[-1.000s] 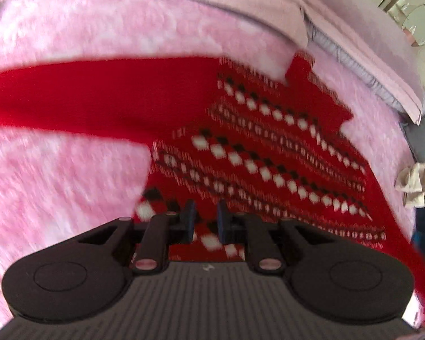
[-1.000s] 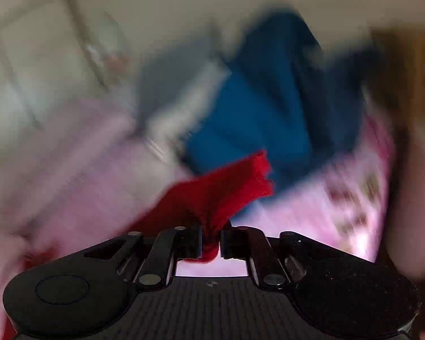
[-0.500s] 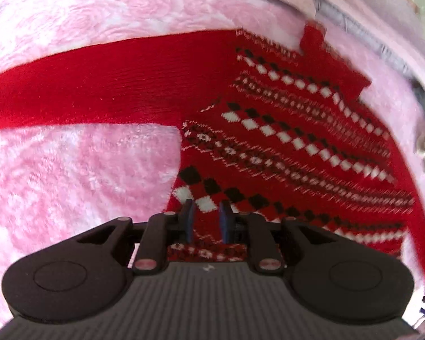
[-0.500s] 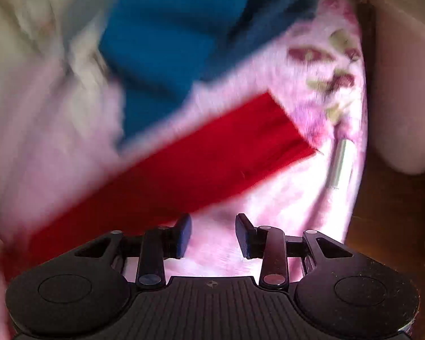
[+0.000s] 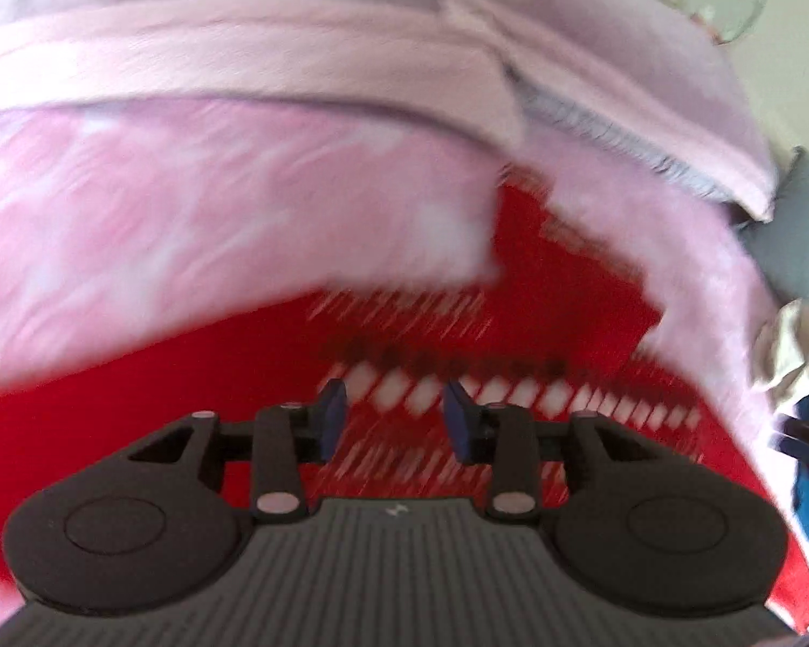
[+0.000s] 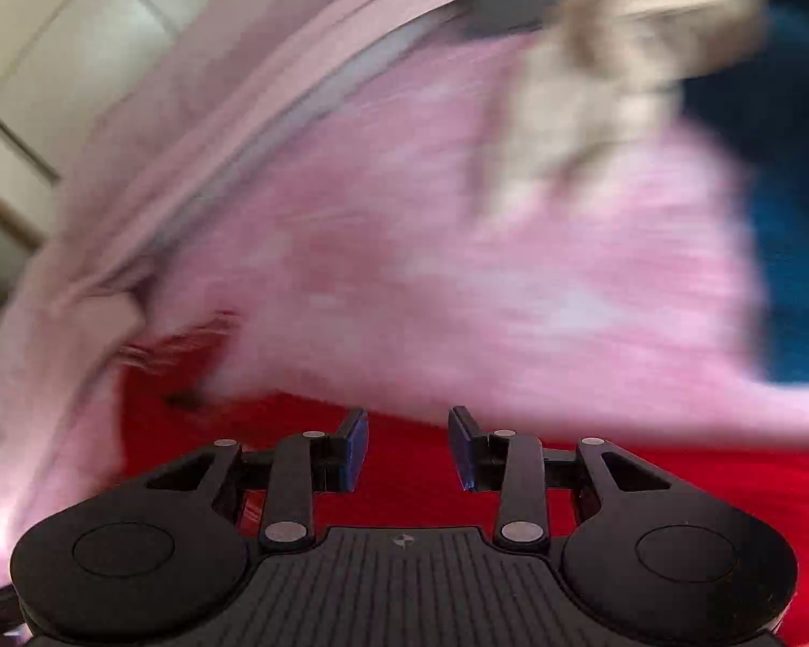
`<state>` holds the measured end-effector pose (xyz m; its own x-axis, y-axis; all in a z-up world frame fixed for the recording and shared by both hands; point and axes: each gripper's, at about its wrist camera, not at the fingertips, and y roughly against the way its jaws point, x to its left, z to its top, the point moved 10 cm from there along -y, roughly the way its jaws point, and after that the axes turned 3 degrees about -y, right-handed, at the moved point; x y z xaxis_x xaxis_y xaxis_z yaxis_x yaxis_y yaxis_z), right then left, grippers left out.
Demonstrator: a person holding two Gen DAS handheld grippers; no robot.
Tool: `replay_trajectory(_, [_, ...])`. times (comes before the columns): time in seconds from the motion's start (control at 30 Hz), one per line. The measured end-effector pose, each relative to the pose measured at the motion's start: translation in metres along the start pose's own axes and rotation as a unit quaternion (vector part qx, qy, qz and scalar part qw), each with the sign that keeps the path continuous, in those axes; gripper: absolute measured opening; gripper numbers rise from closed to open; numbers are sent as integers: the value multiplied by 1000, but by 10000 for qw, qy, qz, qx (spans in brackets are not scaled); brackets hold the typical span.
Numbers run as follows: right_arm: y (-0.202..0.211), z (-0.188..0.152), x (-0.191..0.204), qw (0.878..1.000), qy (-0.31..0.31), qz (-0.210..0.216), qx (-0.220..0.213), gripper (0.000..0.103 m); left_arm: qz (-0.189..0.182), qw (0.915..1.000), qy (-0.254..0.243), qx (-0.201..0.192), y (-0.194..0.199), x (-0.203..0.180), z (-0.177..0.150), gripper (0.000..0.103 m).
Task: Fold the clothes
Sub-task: 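Grasp the patterned cuff with the left gripper while the right gripper grasps the hem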
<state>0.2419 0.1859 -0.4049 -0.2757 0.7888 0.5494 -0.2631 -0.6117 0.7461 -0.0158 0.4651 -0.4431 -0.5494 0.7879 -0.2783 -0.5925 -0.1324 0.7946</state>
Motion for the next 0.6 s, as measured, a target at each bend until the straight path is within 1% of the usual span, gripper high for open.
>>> replay_trajectory(0.07, [-44,11,24,9981,-345,363,349,37,-172,9997,-176,-77,-25,-15,26,44])
replay_trajectory(0.13, [-85,18,51,9921,-747,759,662,37,-325,9988,-333,-139,-51,-30,50,47])
replay_trajectory(0.2, [-120,20,70,9846,-1073,1055,887,37,-438,9986,-273,-116,-80,-40,67,51])
replay_trajectory(0.27, [-152,21,82,9809,-1216,1115,1029,37,-535,9983,-203,-62,-109,-49,81,52])
replay_trajectory(0.3, [-167,20,86,9803,-1225,1101,1088,37,-580,9981,-194,10,-123,-53,84,56])
replay_trajectory(0.33, [-180,18,89,9805,-1176,1069,1152,37,-626,9978,-185,82,-138,-58,87,58])
replay_trajectory(0.37, [-190,16,92,9817,-1072,1035,1183,37,-675,9974,-194,155,-151,-63,89,58])
replay_trajectory(0.4, [-199,14,96,9832,-950,1000,1197,37,-747,9965,-295,237,-161,-66,87,55])
replay_trajectory(0.43, [-203,16,102,9856,-720,978,1177,35,-797,9955,-417,292,-169,-70,86,39])
replay_trajectory(0.47, [-205,18,109,9878,-443,961,1141,21,-755,9949,-633,199,-170,-71,88,4])
replay_trajectory(0.5, [-205,24,117,9897,-133,970,1045,6,-815,9940,-729,49,-168,-69,93,5])
replay_trajectory(0.53, [-204,30,127,9906,191,989,923,5,-894,9938,-611,-235,-160,-64,102,5])
replay_trajectory(0.6, [-193,47,150,9877,649,1303,578,5,-1038,9905,-391,-808,-143,-52,121,5])
